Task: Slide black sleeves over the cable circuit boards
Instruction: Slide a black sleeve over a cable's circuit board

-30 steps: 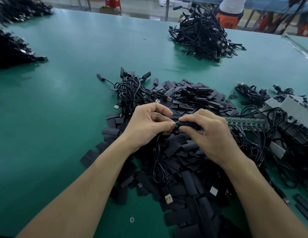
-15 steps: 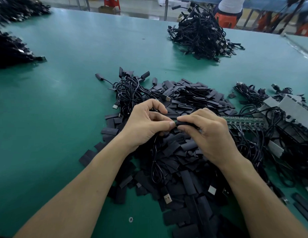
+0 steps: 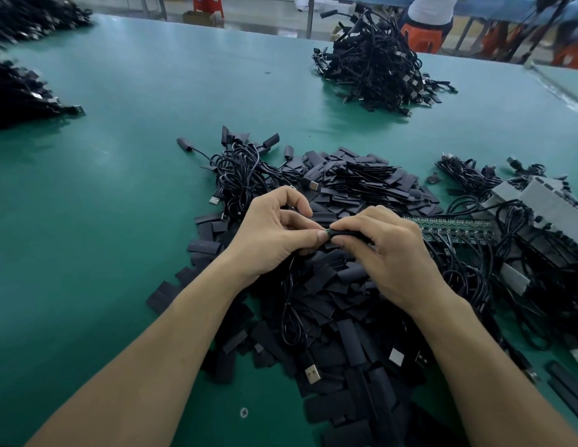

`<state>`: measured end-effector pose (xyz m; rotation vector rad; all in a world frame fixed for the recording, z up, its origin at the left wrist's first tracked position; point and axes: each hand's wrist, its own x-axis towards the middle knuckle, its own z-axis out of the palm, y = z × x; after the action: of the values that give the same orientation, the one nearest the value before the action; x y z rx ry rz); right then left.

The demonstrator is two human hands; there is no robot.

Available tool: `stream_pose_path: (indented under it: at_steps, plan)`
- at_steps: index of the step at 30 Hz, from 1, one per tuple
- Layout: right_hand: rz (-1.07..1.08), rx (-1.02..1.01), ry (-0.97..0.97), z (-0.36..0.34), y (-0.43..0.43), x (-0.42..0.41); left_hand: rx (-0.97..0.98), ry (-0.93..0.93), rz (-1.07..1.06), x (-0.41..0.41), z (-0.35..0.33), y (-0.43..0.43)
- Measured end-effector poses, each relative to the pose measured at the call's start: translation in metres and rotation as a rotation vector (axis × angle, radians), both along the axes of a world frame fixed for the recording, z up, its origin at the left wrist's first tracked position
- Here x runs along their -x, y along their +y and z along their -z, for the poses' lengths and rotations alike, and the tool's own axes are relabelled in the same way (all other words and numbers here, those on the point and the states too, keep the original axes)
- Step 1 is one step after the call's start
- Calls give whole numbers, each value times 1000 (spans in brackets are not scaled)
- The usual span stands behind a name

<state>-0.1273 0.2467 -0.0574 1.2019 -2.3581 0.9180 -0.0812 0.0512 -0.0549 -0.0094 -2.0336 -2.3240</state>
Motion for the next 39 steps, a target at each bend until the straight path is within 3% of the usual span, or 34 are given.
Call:
stream_pose_path:
  at_steps: [11,26,35,39]
  plan:
    - [44,138,-121,-7,0,-5,-16,-21,17,-3,-3,-2]
    - [31,64,50,-8,3,-5,17,-39,9,-3,-4,-3]
    - [17,40,-28,-5,0,-3,19,-38,20,-2,-2,-1]
    - [112,130,-57,-4,-2,-4,-10,-37,-6,-1,0,-2]
